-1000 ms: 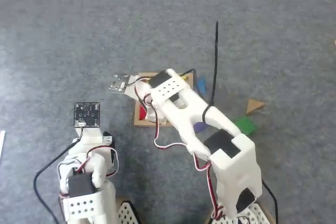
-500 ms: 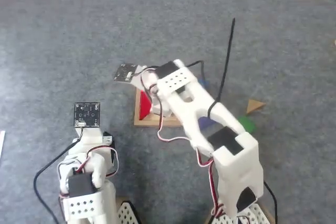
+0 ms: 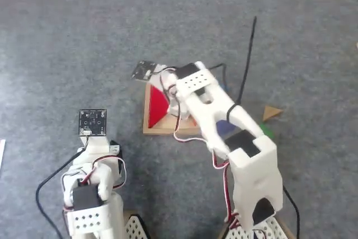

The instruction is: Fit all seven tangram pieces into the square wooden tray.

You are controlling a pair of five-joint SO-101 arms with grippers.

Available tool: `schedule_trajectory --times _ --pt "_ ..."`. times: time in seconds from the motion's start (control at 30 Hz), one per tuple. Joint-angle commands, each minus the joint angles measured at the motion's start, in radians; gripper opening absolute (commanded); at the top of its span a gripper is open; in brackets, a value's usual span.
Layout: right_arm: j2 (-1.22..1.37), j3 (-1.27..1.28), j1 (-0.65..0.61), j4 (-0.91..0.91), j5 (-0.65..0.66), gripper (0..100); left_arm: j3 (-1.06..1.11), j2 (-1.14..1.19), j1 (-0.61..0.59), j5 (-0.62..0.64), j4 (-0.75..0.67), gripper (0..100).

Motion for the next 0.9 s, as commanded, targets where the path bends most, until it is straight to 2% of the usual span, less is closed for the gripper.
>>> schedule_trajectory --times 0.0,0.23,0.43,0.57,0.87 --pt "-0.064 -0.051 0.047 0.008 -0.008 2.0 -0.012 -0.018 0.003 0.0 0.003 8" --pt "-0.067 -0.049 0.025 -0.091 -0.009 2.0 -0.012 -0.018 0.003 0.0 0.003 8" --pt "-0.041 -0.051 0.074 -0.154 -0.009 1.7 -0.012 -0.018 0.003 0.0 0.003 8" --pt "-0.077 -0.052 0.085 -0.153 -0.094 2.0 -0.012 -0.018 0.003 0.0 0.003 8" --pt "-0.338 -0.043 -0.002 0.105 -0.15 2.0 -0.012 -0.018 0.003 0.0 0.003 8"
